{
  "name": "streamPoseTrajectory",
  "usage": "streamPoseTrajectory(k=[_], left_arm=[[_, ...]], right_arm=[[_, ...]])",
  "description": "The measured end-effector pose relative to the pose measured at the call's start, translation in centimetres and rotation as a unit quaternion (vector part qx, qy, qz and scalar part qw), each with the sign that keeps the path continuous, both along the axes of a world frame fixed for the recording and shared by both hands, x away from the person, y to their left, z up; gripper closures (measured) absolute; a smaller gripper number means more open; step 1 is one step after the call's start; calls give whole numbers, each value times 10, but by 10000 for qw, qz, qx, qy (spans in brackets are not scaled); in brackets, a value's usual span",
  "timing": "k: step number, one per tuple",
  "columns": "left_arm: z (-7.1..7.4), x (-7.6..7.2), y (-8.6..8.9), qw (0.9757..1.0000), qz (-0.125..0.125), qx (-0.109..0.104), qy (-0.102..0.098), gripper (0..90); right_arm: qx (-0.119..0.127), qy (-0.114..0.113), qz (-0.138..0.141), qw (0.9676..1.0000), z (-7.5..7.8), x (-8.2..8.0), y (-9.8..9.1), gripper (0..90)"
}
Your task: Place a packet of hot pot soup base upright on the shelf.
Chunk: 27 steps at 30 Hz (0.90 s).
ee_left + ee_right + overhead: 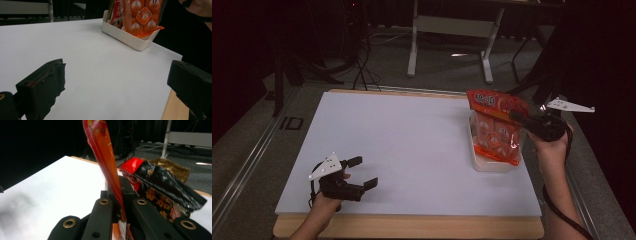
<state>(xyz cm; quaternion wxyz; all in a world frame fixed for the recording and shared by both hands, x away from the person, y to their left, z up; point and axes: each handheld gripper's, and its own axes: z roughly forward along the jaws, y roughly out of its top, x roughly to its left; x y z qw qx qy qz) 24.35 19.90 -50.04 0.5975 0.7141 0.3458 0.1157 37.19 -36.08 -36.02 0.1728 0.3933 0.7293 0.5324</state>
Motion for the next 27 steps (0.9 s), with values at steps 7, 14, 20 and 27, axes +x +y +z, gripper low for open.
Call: streamPoseTrajectory(k=[7,14,20,27], left_arm=[[-2,1,-1,10000,-23,22,35,15],[-3,1,-2,10000,-40,8,65,15],[-5,2,0,9999,-22,-38,105,15],[-7,2,-1,9999,-45,-44,109,15]], right_arm=[[77,185,-125,9997,-25,3,-9,900],[52,331,-133,9993,-38,0,-21,897],[12,329,-264,9991,-42,0,-26,894],[100,319,-259,9991,-44,-2,-27,888]])
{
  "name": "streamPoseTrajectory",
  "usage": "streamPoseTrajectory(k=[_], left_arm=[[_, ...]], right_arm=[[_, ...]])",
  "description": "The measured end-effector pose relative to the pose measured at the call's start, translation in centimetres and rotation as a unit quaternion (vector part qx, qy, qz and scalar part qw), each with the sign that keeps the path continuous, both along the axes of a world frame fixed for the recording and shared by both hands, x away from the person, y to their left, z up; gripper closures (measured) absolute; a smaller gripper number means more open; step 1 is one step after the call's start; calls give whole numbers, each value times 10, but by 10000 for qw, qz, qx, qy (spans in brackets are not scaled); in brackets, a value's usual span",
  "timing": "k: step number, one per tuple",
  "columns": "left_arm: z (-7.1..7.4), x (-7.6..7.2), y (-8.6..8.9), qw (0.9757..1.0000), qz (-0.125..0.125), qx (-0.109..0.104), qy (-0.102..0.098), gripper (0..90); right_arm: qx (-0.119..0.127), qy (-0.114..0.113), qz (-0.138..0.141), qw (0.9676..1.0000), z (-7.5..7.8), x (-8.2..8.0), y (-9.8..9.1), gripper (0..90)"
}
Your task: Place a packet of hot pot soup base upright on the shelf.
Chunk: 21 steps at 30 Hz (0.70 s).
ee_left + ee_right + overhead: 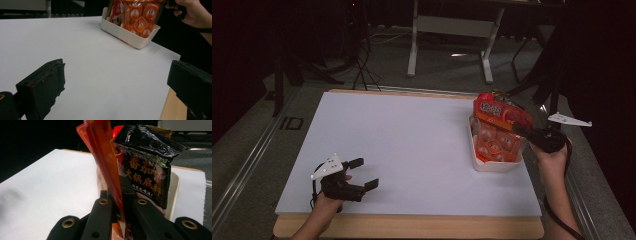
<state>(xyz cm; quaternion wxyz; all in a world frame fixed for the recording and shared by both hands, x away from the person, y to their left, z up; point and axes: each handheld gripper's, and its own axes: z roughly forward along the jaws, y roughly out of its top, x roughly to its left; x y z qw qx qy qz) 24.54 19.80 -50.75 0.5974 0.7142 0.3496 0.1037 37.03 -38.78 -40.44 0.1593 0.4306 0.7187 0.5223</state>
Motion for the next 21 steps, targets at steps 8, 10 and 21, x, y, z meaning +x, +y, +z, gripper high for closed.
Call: streamPoseTrajectory(k=[8,10,21], left_arm=[[-2,0,-3,9999,-45,135,3,15],[-3,1,-3,9999,-63,107,32,15],[-2,1,-3,9999,-89,87,22,15]], right_arm=[[-86,34,-100,9999,1,-2,1,737],[-87,-45,-122,9999,5,-3,1,697],[-4,-812,-128,9966,68,-24,26,258]])
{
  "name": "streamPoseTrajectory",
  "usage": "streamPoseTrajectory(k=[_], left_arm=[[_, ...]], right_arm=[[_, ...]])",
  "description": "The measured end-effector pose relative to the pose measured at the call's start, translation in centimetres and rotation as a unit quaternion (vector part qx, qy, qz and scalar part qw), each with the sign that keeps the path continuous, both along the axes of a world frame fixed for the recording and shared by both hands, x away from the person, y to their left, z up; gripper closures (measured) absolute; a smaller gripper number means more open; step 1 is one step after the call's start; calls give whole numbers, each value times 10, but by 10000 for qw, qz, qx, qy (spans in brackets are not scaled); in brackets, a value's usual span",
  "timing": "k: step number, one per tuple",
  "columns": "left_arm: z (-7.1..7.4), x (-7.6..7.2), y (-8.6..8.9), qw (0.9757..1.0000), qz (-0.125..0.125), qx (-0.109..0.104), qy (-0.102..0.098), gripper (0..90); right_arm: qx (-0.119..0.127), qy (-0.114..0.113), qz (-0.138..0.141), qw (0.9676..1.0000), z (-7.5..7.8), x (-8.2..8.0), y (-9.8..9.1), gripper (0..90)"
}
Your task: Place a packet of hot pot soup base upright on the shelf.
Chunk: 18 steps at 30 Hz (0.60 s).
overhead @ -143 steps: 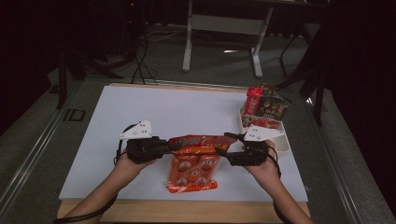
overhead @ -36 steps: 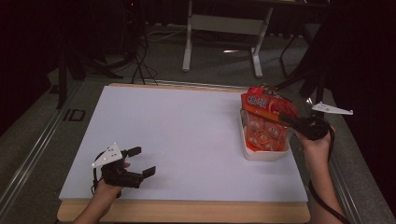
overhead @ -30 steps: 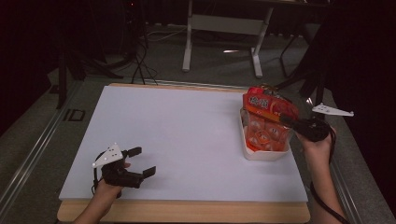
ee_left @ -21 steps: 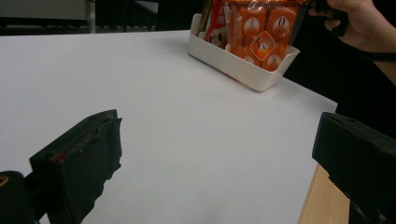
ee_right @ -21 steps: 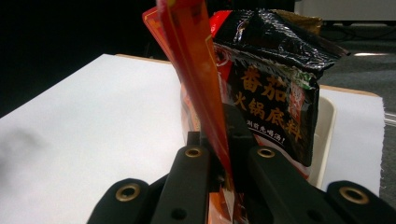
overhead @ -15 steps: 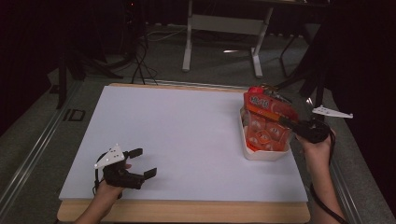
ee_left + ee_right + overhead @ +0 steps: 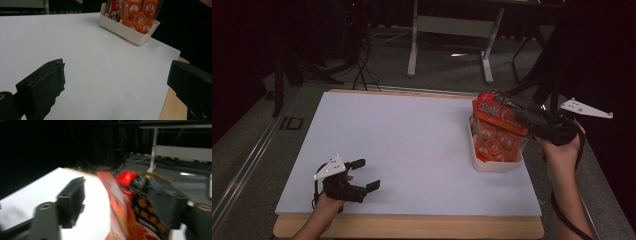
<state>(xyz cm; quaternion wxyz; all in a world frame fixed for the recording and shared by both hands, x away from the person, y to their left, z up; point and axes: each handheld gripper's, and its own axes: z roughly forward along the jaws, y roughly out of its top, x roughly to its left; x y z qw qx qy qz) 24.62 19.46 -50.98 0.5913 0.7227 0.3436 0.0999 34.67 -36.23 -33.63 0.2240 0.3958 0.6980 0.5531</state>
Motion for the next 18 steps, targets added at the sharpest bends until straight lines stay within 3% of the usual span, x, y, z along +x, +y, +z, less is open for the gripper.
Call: streamPoseTrajectory(k=[7,10,18], left_arm=[[-1,0,0,10000,5,-8,25,15],[0,0,0,10000,0,1,-4,15],[0,-1,0,10000,-12,-2,-20,15]], right_arm=[[9,-246,386,9989,17,-16,23,146],[137,-352,574,9976,21,-24,33,136],[128,-300,973,9947,9,-37,58,135]])
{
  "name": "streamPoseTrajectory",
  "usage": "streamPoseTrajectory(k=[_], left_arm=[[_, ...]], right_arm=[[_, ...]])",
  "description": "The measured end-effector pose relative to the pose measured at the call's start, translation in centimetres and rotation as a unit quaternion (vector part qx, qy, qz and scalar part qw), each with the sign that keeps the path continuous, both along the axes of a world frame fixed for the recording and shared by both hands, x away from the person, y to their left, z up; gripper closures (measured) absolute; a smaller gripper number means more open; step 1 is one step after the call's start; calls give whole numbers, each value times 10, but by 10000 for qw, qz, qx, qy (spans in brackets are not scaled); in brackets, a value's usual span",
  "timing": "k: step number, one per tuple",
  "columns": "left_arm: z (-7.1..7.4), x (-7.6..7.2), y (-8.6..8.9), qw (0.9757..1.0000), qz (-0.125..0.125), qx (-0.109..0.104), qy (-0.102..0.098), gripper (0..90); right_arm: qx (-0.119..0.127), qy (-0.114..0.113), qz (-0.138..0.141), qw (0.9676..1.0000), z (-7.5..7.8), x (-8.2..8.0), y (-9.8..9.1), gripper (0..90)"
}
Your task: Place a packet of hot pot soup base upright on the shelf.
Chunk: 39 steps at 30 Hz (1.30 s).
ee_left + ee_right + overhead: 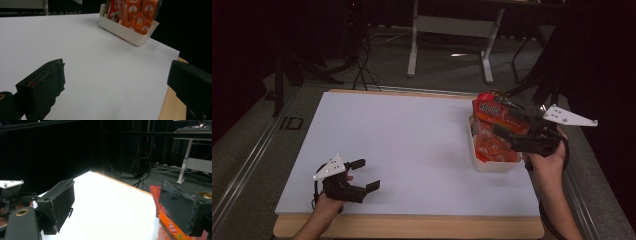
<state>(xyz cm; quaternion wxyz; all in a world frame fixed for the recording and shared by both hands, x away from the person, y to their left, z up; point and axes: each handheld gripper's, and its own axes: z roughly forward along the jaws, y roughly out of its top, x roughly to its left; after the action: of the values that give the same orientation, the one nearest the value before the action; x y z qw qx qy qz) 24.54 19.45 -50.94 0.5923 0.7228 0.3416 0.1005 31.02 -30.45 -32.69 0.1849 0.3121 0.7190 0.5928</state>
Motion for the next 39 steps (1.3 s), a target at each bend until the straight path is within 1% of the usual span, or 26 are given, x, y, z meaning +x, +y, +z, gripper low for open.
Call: streamPoseTrajectory(k=[3,7,9,13,16,19,22,24,25,28,29,31,33,39], left_arm=[[0,0,0,10000,-3,2,0,15],[0,0,0,10000,-19,-1,5,15],[0,0,0,10000,-17,27,-1,15],[0,-1,0,10000,-26,18,-4,15],[0,-1,-1,10000,-36,35,-7,15],[0,-1,-1,10000,-40,46,-18,15],[0,-1,-1,10000,-55,46,-19,15],[0,-1,-1,10000,-66,42,-22,15],[0,-2,-1,10000,-70,37,-17,15],[0,-2,-1,10000,-72,45,-27,15],[0,-2,-1,10000,-70,45,-23,15],[0,-2,-1,10000,-72,44,-25,15],[0,-2,-1,10000,-79,49,-30,15],[-1,-2,-2,9999,-100,68,-15,15]], right_arm=[[31,74,90,9999,-11,-3,7,136],[-166,65,119,9998,-30,-6,19,136],[-211,139,216,9994,-40,-6,23,136],[-337,255,353,9985,-59,-7,33,136],[-354,393,469,9975,-71,-6,39,136],[-373,509,540,9965,-85,-7,45,135],[-490,639,581,9951,-97,-8,51,135],[-565,661,616,9943,-104,-9,54,136],[-601,664,616,9941,-107,-10,55,135],[-656,773,683,9925,-117,-11,59,136],[-726,793,676,9919,-120,-12,61,136],[-746,819,731,9912,-124,-13,62,136],[-830,797,717,9908,-128,-15,64,136],[-927,848,837,9885,-138,-18,66,136]])
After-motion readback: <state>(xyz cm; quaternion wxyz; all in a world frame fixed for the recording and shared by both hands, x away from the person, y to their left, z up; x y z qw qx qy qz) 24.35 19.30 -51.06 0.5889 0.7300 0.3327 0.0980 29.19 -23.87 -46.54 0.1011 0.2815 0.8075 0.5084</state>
